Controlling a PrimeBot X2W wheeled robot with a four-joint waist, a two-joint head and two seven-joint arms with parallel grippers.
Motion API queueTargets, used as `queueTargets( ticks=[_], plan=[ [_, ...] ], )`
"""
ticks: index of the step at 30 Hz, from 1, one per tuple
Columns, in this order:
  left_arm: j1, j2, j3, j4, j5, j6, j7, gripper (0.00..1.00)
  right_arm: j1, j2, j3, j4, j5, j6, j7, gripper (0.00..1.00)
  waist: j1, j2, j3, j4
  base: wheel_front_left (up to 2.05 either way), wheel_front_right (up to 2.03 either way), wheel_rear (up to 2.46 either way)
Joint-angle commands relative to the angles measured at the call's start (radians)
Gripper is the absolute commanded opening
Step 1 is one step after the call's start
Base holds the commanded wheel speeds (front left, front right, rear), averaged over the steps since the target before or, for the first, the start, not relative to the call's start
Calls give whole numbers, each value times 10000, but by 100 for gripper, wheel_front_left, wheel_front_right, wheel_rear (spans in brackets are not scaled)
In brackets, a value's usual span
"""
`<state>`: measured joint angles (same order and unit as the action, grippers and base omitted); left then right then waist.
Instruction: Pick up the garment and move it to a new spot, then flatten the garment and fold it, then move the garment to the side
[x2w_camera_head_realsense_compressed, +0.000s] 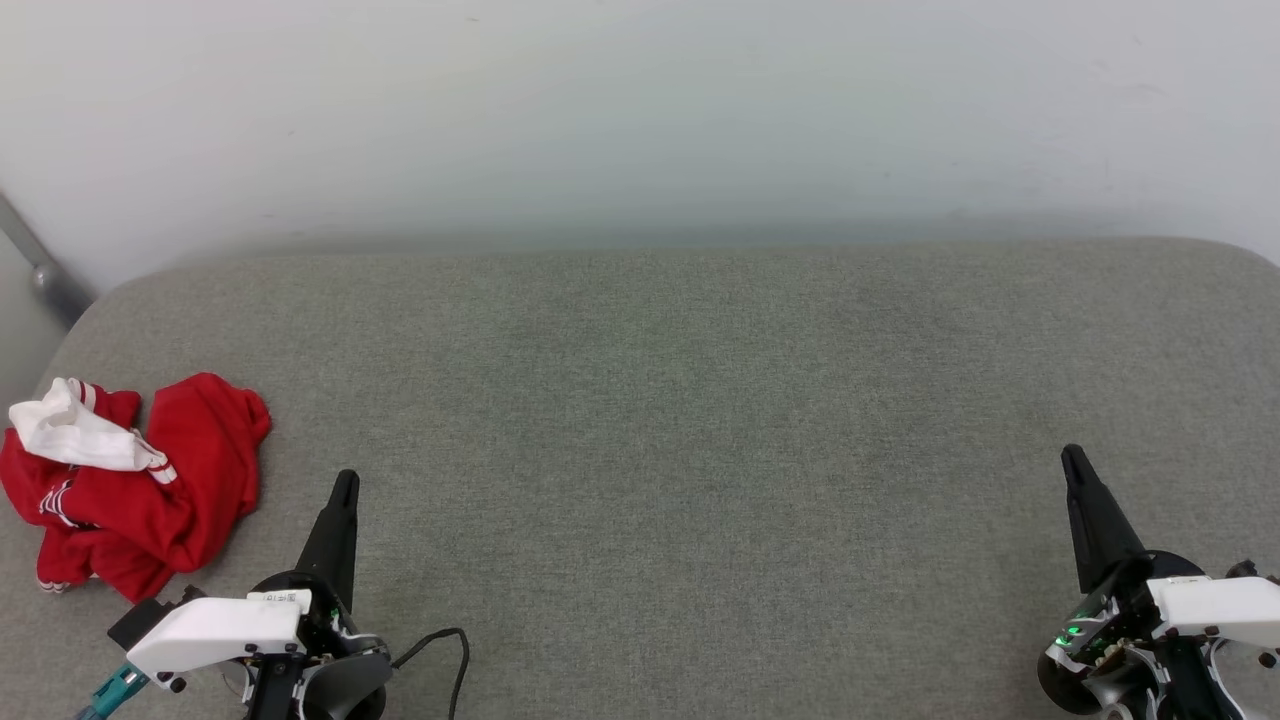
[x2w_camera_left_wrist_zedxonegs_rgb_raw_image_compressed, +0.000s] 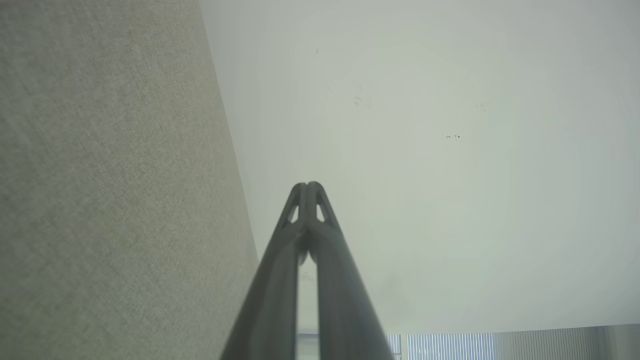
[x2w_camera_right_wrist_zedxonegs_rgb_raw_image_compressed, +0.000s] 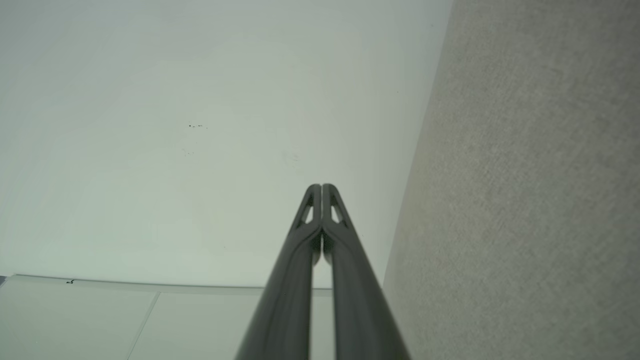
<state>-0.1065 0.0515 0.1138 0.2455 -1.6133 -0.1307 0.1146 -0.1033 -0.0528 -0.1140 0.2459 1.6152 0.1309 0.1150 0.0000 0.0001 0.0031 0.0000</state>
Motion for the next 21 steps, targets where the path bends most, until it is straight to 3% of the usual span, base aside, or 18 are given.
queueTargets(
  ticks=[1,19,20,21],
  plan=[
    [-73,-16,34,6,23,-24,27,0,-136,45,5,10,-48,-3,12,0,0,-1,0,0,0,0,0],
    [-73,-16,29,6,20,-24,22,0,-136,46,4,10,-47,-3,12,0,0,-1,0,0,0,0,0],
    [10,-2,-7,28,1,0,-6,100,19,0,2,26,-2,0,-5,100,0,-1,0,0,0,0,0],
    [42,-10,-22,85,4,2,-14,100,60,0,10,87,-5,0,-13,100,0,-1,0,0,0,0,0]
  ],
)
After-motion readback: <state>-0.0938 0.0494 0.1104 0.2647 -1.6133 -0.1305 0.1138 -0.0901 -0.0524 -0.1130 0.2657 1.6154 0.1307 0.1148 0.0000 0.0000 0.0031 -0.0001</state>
